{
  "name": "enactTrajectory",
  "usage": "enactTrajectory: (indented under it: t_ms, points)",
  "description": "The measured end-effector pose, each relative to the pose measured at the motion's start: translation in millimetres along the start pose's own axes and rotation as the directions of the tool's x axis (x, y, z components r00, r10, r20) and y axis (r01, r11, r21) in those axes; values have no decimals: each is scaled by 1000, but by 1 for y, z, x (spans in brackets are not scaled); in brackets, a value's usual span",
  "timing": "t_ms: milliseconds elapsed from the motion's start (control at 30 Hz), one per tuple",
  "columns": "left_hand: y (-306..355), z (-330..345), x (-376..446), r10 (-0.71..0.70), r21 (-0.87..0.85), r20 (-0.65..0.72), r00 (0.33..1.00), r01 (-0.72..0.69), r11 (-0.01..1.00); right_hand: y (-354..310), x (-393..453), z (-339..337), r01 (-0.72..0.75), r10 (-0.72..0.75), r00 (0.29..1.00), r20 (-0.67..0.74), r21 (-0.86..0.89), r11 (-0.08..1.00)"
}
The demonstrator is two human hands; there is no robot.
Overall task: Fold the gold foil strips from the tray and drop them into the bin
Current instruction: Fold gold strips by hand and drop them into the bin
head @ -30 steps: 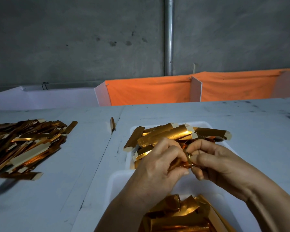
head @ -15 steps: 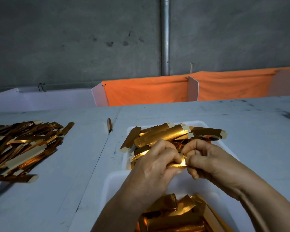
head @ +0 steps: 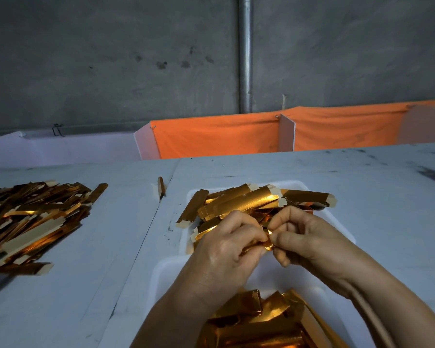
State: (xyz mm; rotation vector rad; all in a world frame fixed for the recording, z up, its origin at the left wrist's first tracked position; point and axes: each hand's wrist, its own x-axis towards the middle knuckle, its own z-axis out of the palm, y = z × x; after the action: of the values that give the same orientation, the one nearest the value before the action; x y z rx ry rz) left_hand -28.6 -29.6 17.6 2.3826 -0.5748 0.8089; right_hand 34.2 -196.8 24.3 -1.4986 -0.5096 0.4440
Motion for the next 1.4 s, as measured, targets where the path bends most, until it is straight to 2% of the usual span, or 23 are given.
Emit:
enactTrajectory:
  t_ms: [167, 367, 567, 633, 667, 767, 833, 900, 967, 1000, 1033, 1100, 1133, 1200, 1300, 1400]
  points:
    - [-1, -1, 0, -41, -113, -56, 998, 35, 993, -3, -1, -4, -24, 12, 997, 80, 153, 988]
    - [-2, -2, 1, -79, -228, -70, 994, 61, 972, -1, 1, -4, -73, 43, 994, 104, 302, 950]
    - [-4, -1, 0, -163, -338, -9, 987, 150, 929, 3, 2, -5, -123, 95, 989, 112, 282, 951]
    - [-5, -2, -1, -204, -472, 33, 978, 195, 860, 1, 2, -6, -154, 105, 982, 156, 352, 923]
    - [-6, -4, -1, -238, -558, 79, 968, 241, 794, 0, 1, -7, -167, 107, 978, 177, 366, 916]
    - [-7, -8, -2, -303, -677, 314, 900, 436, 593, -1, 1, -9, -195, 143, 970, 196, 281, 940]
    - [-7, -6, -3, -306, -619, 409, 860, 508, 599, 1, 2, -9, -209, 183, 973, 139, 206, 956]
    - [-7, -2, -3, -355, -516, 380, 854, 515, 685, 5, 5, -9, -163, 170, 983, -74, 95, 982]
    - [-10, 3, -4, -427, -291, 271, 863, 496, 818, 12, 9, -11, -76, 28, 927, -374, -113, 991]
    - [-11, 5, -4, -443, -128, 194, 875, 471, 873, 15, 12, -11, -40, -85, 871, -483, -244, 969]
    - [-12, 6, -4, -436, 6, 120, 892, 438, 899, 18, 13, -10, -11, -215, 828, -518, -398, 917]
    - [-15, 8, -2, -419, 125, 12, 908, 414, 901, 20, 15, -5, 53, -424, 812, -401, -673, 738]
    - [-17, 9, 0, -426, 158, -15, 905, 422, 893, 24, 17, -3, 86, -463, 832, -305, -754, 651]
    - [-20, 10, 0, -466, 225, -22, 885, 458, 860, 32, 20, 2, 93, -407, 898, -164, -835, 542]
    - [-23, 9, 0, -513, 334, 59, 856, 467, 818, 39, 23, 6, 19, -252, 960, -124, -865, 501]
    - [-23, 12, 5, -585, 466, 287, 759, 423, 777, 38, 25, 7, 26, -243, 962, -127, -839, 544]
